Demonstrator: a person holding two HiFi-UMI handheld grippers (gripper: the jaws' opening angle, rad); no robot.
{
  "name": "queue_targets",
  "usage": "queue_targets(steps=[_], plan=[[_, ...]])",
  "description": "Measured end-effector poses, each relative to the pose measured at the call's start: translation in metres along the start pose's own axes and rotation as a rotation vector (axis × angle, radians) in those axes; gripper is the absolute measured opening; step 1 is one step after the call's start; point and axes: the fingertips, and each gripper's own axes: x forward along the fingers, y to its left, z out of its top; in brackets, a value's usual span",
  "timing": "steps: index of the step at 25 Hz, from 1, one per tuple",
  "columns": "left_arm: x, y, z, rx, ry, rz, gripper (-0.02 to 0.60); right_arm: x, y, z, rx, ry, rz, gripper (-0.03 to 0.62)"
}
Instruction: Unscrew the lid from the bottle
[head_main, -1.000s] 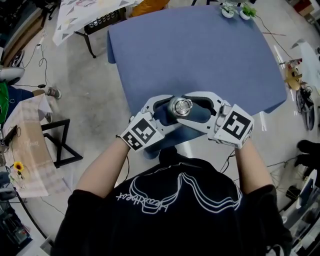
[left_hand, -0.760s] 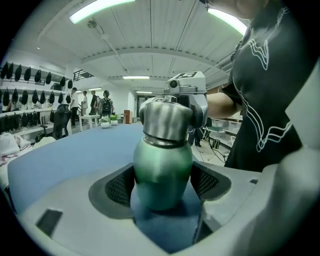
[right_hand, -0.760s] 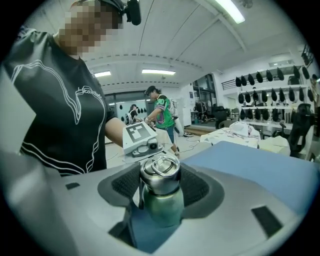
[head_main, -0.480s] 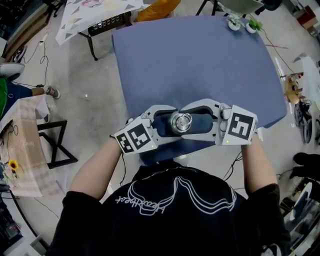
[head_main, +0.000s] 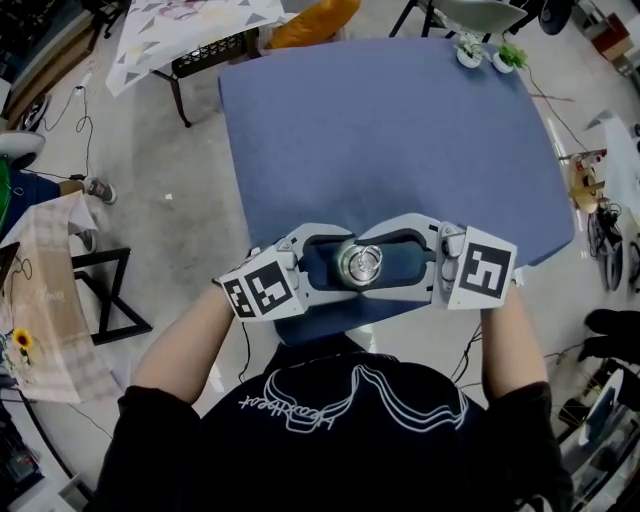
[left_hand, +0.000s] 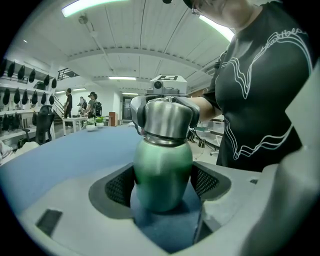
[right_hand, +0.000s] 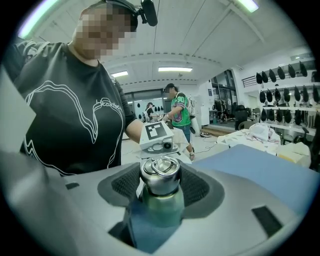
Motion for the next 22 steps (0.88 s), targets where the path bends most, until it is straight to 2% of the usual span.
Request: queue_targets(steps=[2, 4, 9, 17, 22], plan=[[0.0, 0.0, 0.0, -0.003, 0.003, 0.011, 0.354, -0.001, -0.002, 0.003, 0.014, -0.025, -0.048, 0.267], [-0.001, 0.0, 0.001, -0.014, 0.0, 0.033, 0.354, -0.003, -0.006, 0.006, 0.031, -0.052, -0.107, 0.311], [-0.001, 0.002, 0.0, -0.059, -0.016, 0.139, 0.354, -0.007, -0.01, 0.009, 0.094, -0.126, -0.264, 0.348], [-0.002, 0.003, -0.001, -0.149, -0.02, 0.345, 0.354, -0.019, -0.008, 0.008, 0.219, -0.229, -0.552, 0.337], [-0.002, 0.004, -0.002, -0.198, -0.027, 0.458, 0.354, -0.014, -0.001, 0.005, 0.257, -0.238, -0.634, 0.31]])
